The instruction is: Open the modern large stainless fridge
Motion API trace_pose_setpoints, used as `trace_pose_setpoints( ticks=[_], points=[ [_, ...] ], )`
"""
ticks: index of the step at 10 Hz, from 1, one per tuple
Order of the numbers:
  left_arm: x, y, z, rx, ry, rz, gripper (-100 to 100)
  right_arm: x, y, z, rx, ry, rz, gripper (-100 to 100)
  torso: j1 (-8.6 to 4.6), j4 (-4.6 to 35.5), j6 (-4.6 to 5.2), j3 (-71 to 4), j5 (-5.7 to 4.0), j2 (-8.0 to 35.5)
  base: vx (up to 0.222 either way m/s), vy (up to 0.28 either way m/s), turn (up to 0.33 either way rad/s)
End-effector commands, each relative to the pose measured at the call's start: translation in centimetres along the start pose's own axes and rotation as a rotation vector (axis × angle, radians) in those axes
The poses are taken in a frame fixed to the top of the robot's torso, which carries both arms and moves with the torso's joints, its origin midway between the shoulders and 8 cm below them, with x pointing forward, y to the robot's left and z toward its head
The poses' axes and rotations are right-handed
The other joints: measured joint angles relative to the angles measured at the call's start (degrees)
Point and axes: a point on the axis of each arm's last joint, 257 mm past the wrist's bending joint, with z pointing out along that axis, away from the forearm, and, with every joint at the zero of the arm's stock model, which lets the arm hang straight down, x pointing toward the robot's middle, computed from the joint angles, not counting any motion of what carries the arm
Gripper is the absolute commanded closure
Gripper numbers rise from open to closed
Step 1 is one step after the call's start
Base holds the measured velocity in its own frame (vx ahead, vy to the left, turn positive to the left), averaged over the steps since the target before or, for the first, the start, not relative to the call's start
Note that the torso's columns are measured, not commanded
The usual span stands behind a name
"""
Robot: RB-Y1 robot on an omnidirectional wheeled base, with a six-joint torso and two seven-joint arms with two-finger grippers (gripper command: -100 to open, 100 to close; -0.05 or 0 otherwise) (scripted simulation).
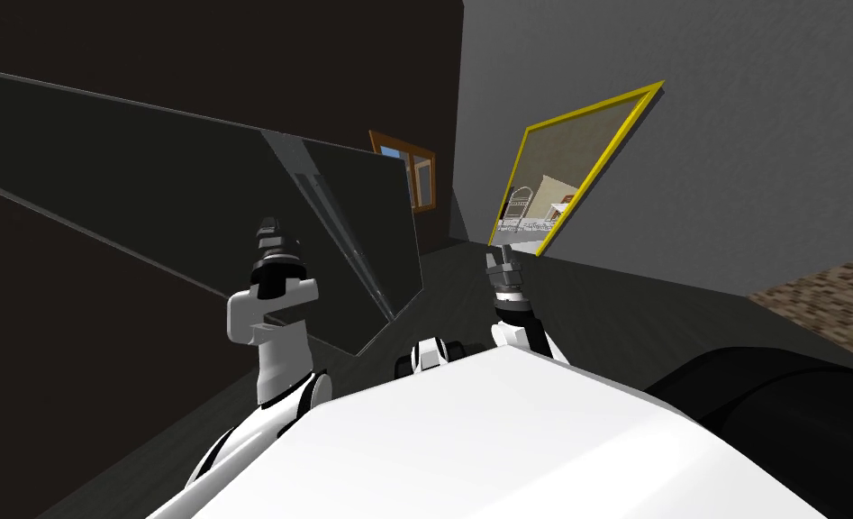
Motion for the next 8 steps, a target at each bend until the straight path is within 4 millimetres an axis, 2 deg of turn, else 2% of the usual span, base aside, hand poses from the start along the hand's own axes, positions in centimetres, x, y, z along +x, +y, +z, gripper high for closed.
trace_pose_setpoints(
  ticks=[1, 2, 3, 4, 5, 6, 7, 8],
  points=[
    [-1.3, -0.2, 1.7, -0.033, -0.046, -0.028, -100, 0.0, 0.0, 0.0, 0.0, 0.0, 0.0, 0, -0.1, 0.0, 0.02, -0.01, -0.02, -0.03, 0.028, -0.069, -0.03],
    [-2.8, 0.4, 2.7, -0.061, -0.082, -0.047, -100, 0.0, 0.0, 0.0, 0.0, 0.0, 0.0, 0, -0.15, -0.01, 0.01, -0.04, -0.05, -0.07, 0.042, -0.097, -0.04],
    [-2.6, -0.3, 3.1, -0.06, -0.087, -0.061, -100, 0.0, 0.0, 0.0, 0.0, 0.0, 0.0, 0, -0.23, -0.03, 0.02, -0.08, -0.07, -0.14, 0.039, -0.086, -0.025],
    [-4.0, 0.4, 4.0, -0.094, -0.123, -0.083, -100, 0.0, 0.0, 0.0, 0.0, 0.0, 0.0, 0, -0.14, -0.03, 0.01, -0.07, -0.05, -0.12, 0.041, -0.078, -0.056],
    [-3.8, -0.5, 4.5, -0.087, -0.126, -0.097, -100, 0.0, 0.0, 0.0, 0.0, 0.0, 0.0, 0, -0.08, -0.03, 0.02, -0.07, -0.03, -0.11, 0.035, -0.065, -0.023],
    [-5.2, 0.4, 5.3, -0.128, -0.164, -0.124, -100, 0.0, 0.0, 0.0, 0.0, 0.0, 0.0, 0, -0.02, -0.01, -0.01, -0.04, 0.0, -0.06, 0.026, -0.084, -0.038],
    [-4.9, -0.7, 5.7, -0.114, -0.163, -0.138, -100, 0.0, 0.0, 0.0, 0.0, 0.0, 0.0, 0, -0.11, -0.01, 0.01, -0.02, -0.02, -0.03, 0.026, -0.074, -0.014],
    [-6.2, 0.3, 6.4, -0.154, -0.199, -0.167, -100, 0.0, 0.0, 0.0, 0.0, 0.0, 0.0, 0, -0.1, 0.0, 0.01, -0.02, -0.04, -0.05, 0.042, -0.075, -0.044]
  ],
)
